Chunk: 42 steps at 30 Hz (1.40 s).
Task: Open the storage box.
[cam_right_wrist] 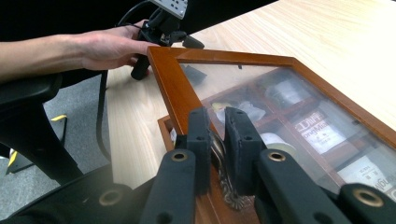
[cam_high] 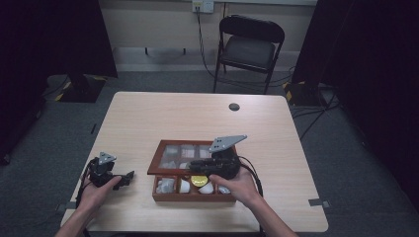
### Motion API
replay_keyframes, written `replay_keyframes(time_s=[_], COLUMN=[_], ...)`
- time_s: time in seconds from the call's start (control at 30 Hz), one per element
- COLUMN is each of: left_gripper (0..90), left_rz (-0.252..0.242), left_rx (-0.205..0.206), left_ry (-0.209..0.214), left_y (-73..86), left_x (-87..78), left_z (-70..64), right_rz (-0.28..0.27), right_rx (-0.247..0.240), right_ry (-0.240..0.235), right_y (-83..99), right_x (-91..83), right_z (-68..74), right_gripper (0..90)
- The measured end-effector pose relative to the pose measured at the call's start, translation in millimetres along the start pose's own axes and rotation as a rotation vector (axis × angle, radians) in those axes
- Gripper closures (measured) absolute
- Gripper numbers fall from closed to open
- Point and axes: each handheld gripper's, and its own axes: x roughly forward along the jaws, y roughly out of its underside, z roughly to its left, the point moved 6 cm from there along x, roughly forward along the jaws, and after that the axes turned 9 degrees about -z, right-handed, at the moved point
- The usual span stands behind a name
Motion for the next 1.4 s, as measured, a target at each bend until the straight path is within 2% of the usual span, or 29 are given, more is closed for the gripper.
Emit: replay_keyframes(time_s=[0.97, 1.4], left_gripper=[0.0, 0.0], left_rz=[0.001, -0.001], left_rx=[0.000, -0.002], left_ry=[0.000, -0.002], left_y=[0.0, -0.1], left_x=[0.0, 0.2], left_z=[0.0, -0.2], right_rz=[-0.021, -0.019], right_rx=[0.040, 0.043], right_ry=[-0.007, -0.003], right_y=[-17.4, -27.1], right_x=[-3.5, -4.6], right_z=[-8.8, -13.2], right_gripper=[80.9, 81.0])
